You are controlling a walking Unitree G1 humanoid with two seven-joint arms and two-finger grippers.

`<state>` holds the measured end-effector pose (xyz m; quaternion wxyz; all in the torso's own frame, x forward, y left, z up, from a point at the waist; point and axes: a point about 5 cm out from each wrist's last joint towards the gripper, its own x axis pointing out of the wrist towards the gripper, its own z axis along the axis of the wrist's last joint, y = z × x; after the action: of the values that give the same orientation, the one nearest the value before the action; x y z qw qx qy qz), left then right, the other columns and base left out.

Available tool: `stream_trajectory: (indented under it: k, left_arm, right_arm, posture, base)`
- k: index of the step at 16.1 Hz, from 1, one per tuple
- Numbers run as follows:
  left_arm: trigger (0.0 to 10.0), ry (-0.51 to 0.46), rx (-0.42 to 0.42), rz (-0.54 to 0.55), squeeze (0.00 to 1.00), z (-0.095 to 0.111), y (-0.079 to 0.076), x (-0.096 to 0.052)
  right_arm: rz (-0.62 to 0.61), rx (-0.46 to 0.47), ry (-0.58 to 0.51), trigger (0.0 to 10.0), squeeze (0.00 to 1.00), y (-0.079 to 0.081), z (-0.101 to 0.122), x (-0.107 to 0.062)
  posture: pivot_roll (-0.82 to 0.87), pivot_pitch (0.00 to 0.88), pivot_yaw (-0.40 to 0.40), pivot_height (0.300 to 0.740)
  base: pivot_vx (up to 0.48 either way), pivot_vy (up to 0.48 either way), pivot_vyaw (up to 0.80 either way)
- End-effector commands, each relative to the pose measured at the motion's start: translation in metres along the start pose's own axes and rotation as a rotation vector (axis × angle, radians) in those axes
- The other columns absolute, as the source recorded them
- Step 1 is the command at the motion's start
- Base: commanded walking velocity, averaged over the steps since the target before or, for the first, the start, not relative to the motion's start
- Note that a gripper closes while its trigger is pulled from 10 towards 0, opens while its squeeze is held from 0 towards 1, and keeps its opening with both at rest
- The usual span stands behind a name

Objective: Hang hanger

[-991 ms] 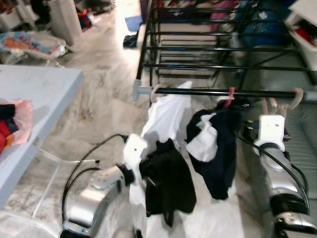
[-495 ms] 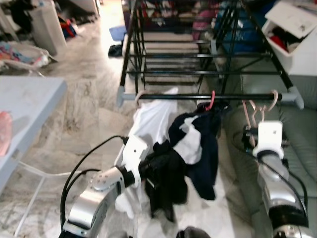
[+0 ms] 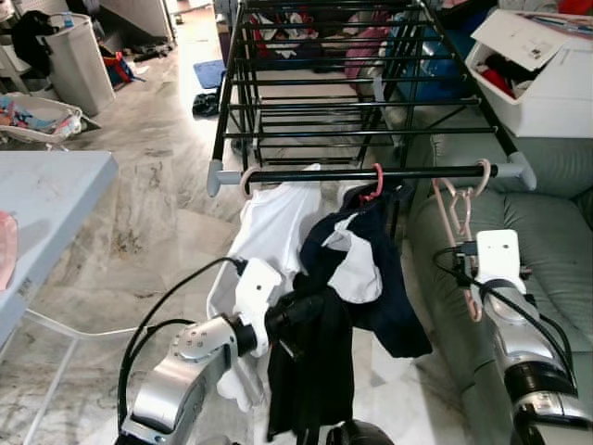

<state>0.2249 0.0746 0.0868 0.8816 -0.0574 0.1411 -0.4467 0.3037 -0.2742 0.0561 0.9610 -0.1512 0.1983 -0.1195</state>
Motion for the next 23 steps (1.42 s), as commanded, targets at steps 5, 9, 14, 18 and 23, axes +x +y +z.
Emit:
stream_trajectory:
  k: [5,9,14,18,23]
  left_arm:
    - [10.0,-0.012,0.017,-0.002,0.0,0.004,-0.002,-0.001]
    - [10.0,-0.009,0.017,-0.008,0.0,0.003,-0.003,0.0]
    - [10.0,-0.005,0.025,-0.016,0.0,0.003,-0.003,0.001]
    - [10.0,-0.003,0.031,-0.018,0.0,0.004,-0.001,0.002]
    - [10.0,-0.001,0.035,-0.023,0.0,0.005,0.0,0.003]
  right_arm:
    - [0.057,-0.024,-0.011,0.0,0.0,0.0,0.018,0.01]
    - [0.057,-0.027,0.0,0.0,0.0,-0.005,0.019,0.013]
    - [0.034,-0.008,0.037,0.0,0.0,-0.007,0.014,0.014]
    - [0.002,0.006,0.061,0.0,0.0,-0.012,0.009,0.014]
    - [-0.034,0.014,0.042,0.0,0.0,-0.016,0.01,0.014]
  posture:
    - [0.0,0.0,-0.02,0.74]
    - [0.0,0.0,-0.021,0.74]
    - [0.0,0.0,-0.019,0.74]
    - [0.0,0.0,-0.016,0.74]
    - [-0.01,0.0,-0.007,0.74]
  base:
    - [0.0,0.0,0.0]
    - [0.0,0.0,0.0]
    - [0.0,0.0,0.0]
    - [0.0,0.0,0.0]
    - [0.0,0.0,0.0]
